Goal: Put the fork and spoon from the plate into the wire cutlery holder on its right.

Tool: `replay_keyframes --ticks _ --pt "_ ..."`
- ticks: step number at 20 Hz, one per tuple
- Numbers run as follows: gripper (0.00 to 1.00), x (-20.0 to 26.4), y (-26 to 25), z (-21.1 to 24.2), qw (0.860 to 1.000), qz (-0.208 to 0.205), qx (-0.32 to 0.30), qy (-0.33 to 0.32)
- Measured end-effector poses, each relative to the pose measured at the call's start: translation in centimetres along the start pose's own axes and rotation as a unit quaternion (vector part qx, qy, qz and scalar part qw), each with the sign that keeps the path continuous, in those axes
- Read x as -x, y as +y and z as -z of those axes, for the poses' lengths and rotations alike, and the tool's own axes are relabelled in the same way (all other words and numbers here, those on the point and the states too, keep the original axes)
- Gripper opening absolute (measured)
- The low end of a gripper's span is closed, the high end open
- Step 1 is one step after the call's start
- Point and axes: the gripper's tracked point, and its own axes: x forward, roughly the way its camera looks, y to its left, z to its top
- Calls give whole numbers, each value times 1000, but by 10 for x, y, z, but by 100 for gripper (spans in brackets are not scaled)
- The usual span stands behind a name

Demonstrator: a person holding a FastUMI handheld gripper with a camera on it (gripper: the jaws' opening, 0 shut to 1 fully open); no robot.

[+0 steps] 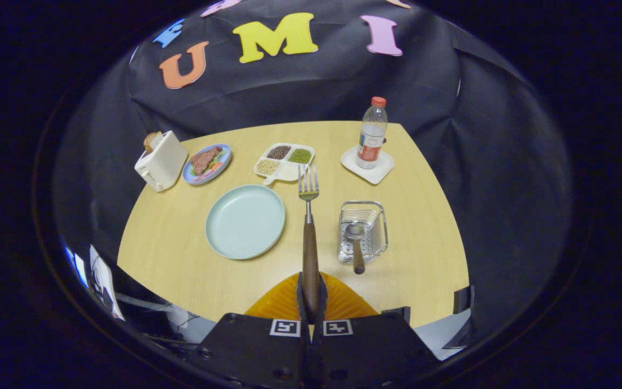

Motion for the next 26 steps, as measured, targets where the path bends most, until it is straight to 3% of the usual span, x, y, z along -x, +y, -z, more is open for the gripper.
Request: replay_keyframes --ticks 10,17,26 --pt "1 -6 -74 27 999 30 -30 30" --pt "5 -33 -74 36 998 26 -30 57" --pt "9 -40 -76 4 999 40 -26 13"
